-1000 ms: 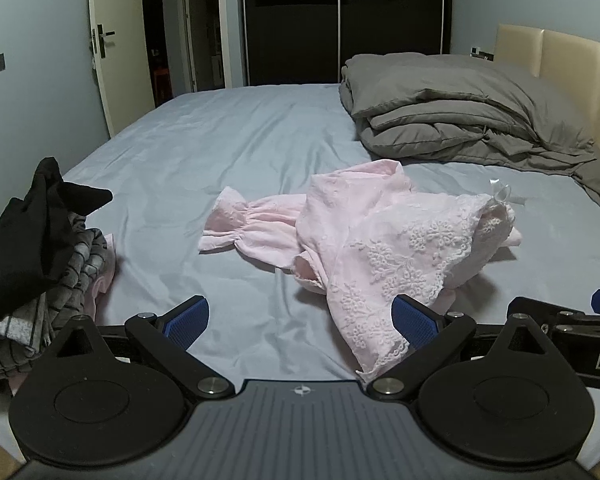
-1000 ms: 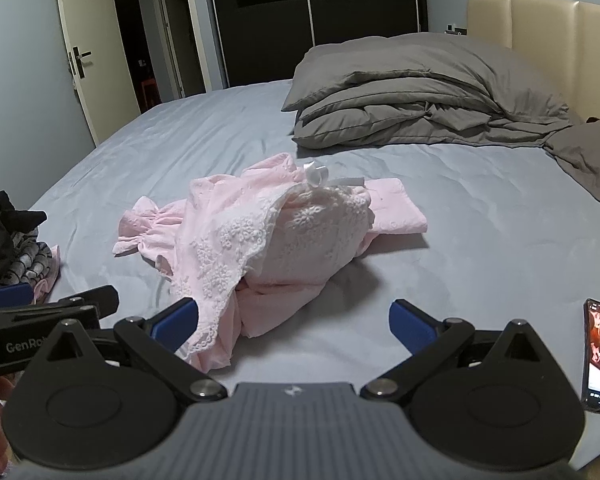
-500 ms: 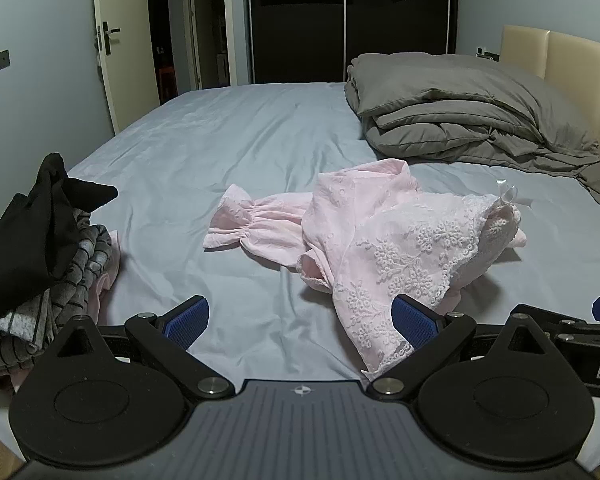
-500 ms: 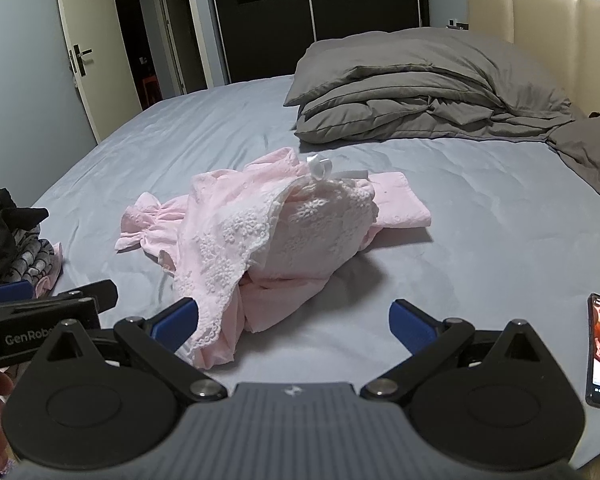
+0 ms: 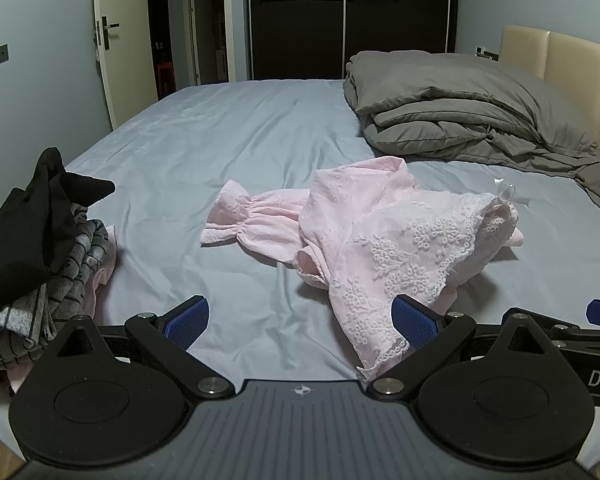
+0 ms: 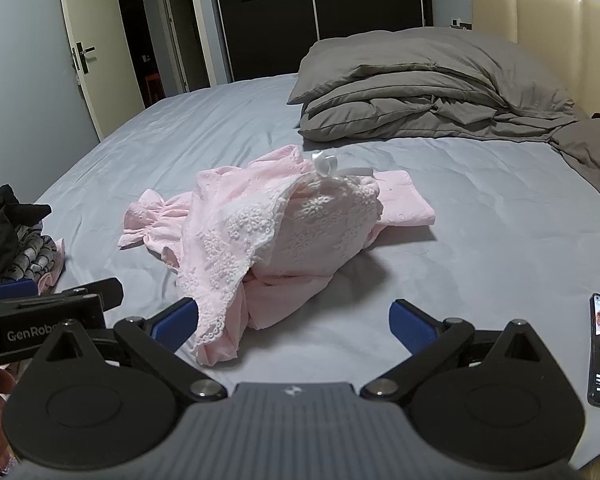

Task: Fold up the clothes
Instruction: 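Move both open grippers toward the crumpled pink lace garment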

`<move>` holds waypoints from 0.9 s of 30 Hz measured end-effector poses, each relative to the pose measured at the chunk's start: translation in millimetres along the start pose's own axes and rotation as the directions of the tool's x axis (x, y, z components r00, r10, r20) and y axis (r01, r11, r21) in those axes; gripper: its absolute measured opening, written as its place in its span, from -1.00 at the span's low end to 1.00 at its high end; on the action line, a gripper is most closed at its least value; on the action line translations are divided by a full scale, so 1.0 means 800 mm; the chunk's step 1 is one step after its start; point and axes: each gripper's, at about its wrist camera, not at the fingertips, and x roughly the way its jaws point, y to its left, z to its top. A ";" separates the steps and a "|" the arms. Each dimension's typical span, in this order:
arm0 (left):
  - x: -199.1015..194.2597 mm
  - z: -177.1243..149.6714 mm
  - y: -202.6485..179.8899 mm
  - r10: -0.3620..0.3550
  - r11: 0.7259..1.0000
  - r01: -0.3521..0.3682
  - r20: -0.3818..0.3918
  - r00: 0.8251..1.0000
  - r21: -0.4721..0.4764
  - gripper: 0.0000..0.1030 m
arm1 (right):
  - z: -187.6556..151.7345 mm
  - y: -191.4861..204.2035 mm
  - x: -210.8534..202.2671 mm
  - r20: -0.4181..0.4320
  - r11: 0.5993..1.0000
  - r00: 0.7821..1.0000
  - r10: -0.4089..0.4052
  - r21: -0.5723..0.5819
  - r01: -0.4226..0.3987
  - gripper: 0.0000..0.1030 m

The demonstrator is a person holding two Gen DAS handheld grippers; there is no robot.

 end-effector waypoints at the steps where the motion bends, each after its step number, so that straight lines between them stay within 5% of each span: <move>1: 0.000 0.000 0.000 0.000 1.000 0.000 0.000 1.000 0.000 0.94 | 0.000 0.000 0.000 0.000 1.000 1.000 0.000 0.001 0.000 0.99; 27: 0.007 -0.010 -0.003 0.018 1.000 -0.018 -0.017 1.000 0.017 0.94 | 0.002 -0.014 0.004 0.005 1.000 1.000 0.003 0.024 -0.003 0.99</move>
